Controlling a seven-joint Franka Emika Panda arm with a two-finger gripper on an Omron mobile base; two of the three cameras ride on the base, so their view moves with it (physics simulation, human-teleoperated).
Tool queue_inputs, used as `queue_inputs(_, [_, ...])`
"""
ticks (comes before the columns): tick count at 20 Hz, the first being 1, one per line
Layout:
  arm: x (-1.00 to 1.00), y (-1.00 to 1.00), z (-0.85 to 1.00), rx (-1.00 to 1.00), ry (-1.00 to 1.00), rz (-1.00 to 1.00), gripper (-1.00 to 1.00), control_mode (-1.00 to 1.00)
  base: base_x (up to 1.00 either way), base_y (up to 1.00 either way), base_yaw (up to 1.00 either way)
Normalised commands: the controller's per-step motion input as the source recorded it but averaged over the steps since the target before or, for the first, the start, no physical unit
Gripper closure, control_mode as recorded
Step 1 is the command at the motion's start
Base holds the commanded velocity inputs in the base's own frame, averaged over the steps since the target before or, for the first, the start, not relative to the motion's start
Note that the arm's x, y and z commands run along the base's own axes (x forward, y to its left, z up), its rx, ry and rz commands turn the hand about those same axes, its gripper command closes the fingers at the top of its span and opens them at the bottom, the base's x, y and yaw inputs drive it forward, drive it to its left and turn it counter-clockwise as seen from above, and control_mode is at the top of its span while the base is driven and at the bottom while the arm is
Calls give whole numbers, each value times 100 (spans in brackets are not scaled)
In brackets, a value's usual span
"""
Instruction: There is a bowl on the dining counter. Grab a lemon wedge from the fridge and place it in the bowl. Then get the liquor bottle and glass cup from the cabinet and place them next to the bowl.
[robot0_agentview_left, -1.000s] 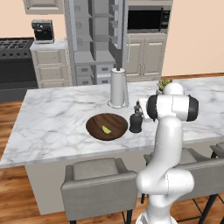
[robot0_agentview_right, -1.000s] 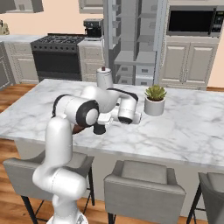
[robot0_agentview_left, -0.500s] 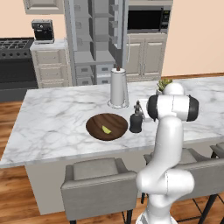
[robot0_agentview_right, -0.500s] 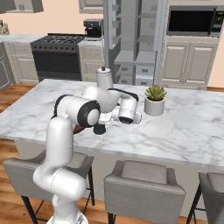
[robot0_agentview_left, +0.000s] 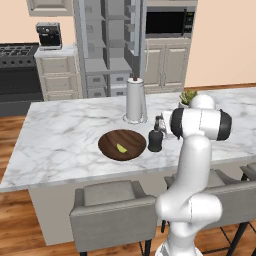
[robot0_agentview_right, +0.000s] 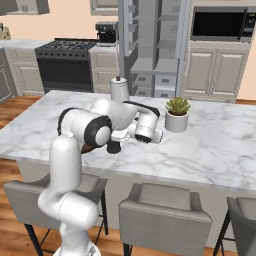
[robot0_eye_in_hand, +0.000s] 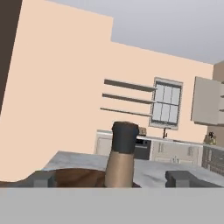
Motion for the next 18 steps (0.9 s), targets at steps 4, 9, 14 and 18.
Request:
queue_inputs(4, [0, 1, 58, 0, -2, -18, -100, -100, 0, 0, 0])
queue_inputs(9, [-15, 8, 67, -1, -3, -19, -100, -100, 0, 0, 0])
queue_inputs(14, [-31, 26, 73, -4, -1, -10, -100, -100, 0, 0, 0])
queue_inputs(18, [-51, 22, 72, -4, 6, -12, -100, -100, 0, 0, 0])
